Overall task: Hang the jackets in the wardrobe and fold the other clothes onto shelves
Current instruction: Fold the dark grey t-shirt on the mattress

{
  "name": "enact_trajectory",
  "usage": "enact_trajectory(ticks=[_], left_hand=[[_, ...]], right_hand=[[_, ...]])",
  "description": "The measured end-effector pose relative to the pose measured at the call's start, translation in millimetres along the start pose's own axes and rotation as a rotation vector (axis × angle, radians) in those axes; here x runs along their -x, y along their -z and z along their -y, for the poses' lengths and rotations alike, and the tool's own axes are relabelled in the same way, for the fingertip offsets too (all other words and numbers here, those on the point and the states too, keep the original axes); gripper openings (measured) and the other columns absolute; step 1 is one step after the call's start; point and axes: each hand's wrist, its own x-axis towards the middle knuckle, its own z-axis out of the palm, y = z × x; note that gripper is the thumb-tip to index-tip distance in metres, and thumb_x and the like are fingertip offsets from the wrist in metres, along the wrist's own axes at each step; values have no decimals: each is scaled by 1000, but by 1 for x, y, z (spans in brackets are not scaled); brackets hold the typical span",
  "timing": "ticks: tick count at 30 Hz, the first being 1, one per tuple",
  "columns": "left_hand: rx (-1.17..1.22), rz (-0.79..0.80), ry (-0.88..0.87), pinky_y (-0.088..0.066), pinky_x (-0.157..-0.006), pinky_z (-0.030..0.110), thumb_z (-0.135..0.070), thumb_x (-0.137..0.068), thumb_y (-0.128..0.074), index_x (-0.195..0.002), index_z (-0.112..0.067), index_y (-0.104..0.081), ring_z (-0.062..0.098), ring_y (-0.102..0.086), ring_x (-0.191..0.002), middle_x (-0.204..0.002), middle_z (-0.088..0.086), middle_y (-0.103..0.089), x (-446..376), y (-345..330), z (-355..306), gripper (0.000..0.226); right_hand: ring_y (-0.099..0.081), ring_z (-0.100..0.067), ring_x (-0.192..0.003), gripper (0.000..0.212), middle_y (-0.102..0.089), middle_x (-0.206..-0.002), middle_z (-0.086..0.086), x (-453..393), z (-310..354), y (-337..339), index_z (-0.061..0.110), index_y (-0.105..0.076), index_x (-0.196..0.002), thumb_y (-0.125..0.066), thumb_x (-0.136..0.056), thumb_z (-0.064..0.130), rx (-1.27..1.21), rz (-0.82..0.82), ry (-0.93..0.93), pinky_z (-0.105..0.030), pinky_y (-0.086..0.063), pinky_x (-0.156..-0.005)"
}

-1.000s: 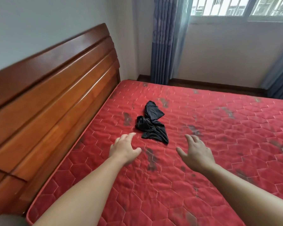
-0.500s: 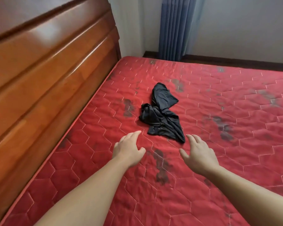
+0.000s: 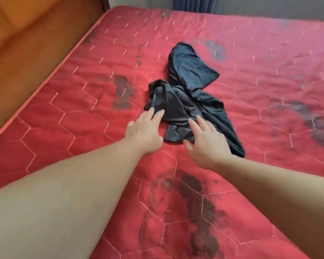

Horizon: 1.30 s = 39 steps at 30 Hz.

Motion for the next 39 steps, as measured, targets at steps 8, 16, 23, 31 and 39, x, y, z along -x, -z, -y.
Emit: enact_trajectory(ticks=[8,16,23,31,39], left_hand=[[140,5,68,-38,-99,44,-26,-92,-50,-151,-39,-14,33,-34,-131,-151,-10,-33,-66,-16,8,71],[155,-117,21,-41,-86,37,-31,-95,-50,-125,-26,-51,34,-56,-113,-119,8,-62,-42,-33,-2,31],[84,-75,-60,-33,-92,38,-47,-89,-53,-113,-28,-58,26,-46,-117,-117,1,-59,53,-56,-28,31],[226,138,-162,-20,-116,38,-30,-77,-62,-100,-29,-37,16,-49,-116,-105,-10,-53,158,-63,-81,34],[1117,127,240,-44,-72,27,-25,-93,-60,-80,-16,-64,18,-58,-83,-80,-2,-64,211,-23,-154,16]], right_hand=[[-5,-34,-148,68,-3,-163,0,-39,13,-42,39,-9,-151,-29,-92,66,109,24,-171,-53,-19,-110],[-38,-25,-132,39,-45,-141,8,-42,-3,-31,34,-46,-131,-50,-93,39,-15,-119,-144,-46,-35,-96],[-50,-33,-108,59,-59,-116,-5,24,-16,-19,25,-43,-133,-52,-78,9,-7,-14,-72,-41,-44,-87],[-56,-27,-94,32,-53,-90,-2,137,-76,6,19,-68,-97,-48,-78,4,-373,75,-223,-33,-42,-79],[-48,-19,-62,15,-54,-64,-2,195,-121,89,12,-62,-70,-53,-74,23,-831,-10,-454,-32,-43,-59]])
